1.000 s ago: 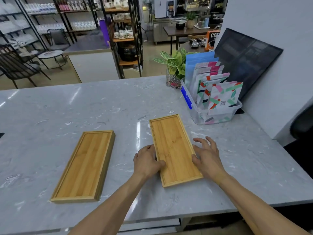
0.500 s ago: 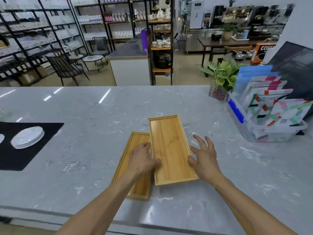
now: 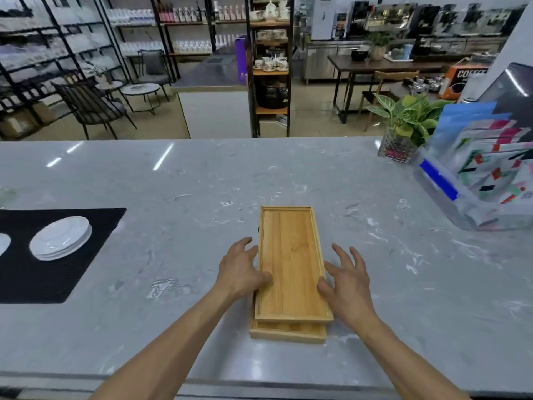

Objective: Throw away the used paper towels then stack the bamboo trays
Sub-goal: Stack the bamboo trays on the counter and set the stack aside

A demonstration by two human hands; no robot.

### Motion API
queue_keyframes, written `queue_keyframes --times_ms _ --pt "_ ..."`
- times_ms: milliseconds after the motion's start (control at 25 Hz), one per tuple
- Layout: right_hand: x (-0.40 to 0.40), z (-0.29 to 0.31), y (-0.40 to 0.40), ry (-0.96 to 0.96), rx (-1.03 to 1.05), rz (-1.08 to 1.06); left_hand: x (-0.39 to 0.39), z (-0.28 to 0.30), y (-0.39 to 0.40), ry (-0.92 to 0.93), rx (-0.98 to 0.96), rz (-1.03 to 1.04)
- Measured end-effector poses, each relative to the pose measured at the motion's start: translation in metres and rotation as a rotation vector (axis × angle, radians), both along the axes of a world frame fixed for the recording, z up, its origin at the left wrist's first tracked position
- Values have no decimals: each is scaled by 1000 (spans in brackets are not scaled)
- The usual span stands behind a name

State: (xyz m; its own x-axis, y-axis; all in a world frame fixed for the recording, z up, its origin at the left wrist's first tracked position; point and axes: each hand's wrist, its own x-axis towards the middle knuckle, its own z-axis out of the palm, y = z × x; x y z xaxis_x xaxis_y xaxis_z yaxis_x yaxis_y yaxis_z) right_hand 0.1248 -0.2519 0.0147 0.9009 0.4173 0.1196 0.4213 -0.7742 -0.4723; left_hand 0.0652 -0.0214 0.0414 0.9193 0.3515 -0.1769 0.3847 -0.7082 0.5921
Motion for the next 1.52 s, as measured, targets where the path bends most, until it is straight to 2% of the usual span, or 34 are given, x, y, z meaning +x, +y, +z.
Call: queue_keyframes --times_ms 200,400,480,560,640,720,800,1160,1320,1520 --pt "-19 -8 8 30 -20 -55 -9 -15 12 20 -60 -48" --pt "-24 -11 6 74 -33 -71 -11 -20 13 14 -24 -98" --pt "-30 -11 2 102 21 -57 -15 -23 14 -20 -8 -118" --pt "-39 -12 -4 169 115 -41 -26 -27 15 -81 -110 -137" --pt "-51 -17 -14 214 166 45 -46 -30 11 -153 -335 -132" --pt "-61 -21 -23 205 118 139 -69 -37 5 -190 -478 -147" --pt "-65 -25 -30 167 87 191 -86 -47 1 -200 -528 -193" --pt "-70 -39 -36 -59 65 235 -106 -60 -4 -343 -431 -145" --pt "-75 -39 -36 -154 68 214 -108 -62 -6 -390 -259 -161" --pt "-77 -39 -36 -114 104 202 -109 -66 -9 -441 -184 -165"
